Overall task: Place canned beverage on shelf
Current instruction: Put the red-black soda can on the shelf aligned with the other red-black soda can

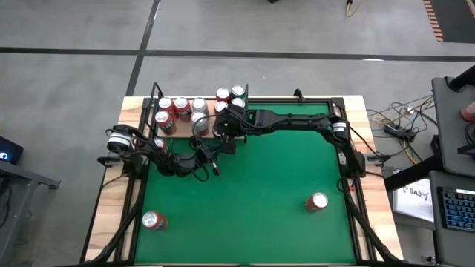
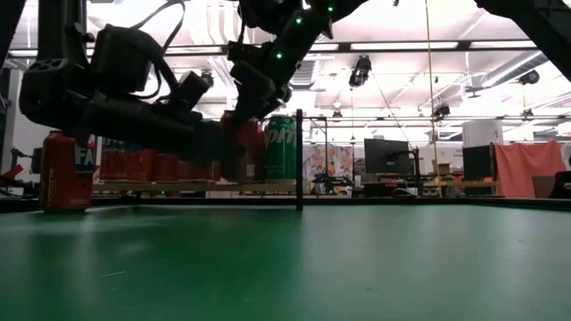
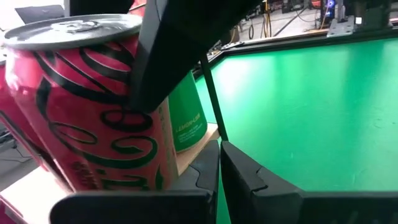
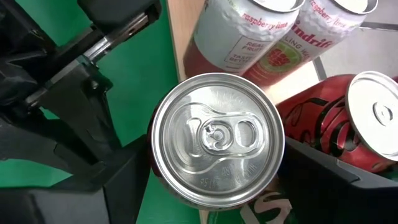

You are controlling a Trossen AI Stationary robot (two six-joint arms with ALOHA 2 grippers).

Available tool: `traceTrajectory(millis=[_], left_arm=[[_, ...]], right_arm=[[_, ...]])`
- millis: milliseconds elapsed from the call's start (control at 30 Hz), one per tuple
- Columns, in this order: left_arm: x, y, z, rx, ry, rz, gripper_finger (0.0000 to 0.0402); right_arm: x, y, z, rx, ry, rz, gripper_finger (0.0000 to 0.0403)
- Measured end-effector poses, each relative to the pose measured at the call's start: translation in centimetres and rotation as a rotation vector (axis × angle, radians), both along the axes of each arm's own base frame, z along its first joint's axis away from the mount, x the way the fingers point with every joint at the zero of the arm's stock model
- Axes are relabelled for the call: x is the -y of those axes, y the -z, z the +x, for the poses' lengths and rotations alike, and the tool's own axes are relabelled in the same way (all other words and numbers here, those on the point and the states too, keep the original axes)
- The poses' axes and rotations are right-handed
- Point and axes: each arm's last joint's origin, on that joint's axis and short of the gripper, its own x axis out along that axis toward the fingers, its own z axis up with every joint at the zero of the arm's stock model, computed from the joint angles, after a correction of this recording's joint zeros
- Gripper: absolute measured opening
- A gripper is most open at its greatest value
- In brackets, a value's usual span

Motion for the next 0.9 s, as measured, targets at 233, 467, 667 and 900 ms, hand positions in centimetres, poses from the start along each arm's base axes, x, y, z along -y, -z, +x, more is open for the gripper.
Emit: traceTrajectory(millis=[233, 467, 667, 900], left_arm=[[-0.9, 0.2, 0.0, -0.010, -0.035, 0.001, 0.0000], [-1.7, 0.3, -0.1, -0.018, -0.063, 0.000, 0.0000], [-1.9, 0.3, -0.1, -0.013, -0.069, 0.000, 0.0000], [-2.0, 0.2, -0.1, -0.001, -0.080, -0.005, 0.0000]], right_arm=[[0.0, 0.0, 0.0, -0.001, -0.003, -0.002, 0.0318], [0.0, -0.1, 0.0, 0.004, -0.005, -0.009, 0.0332], [0.0, -0.1, 0.0, 0.002, -0.009, -0.016, 0.0325], [0.1, -0.6, 0.0, 0.015, 0.009, -0.060, 0.0325]])
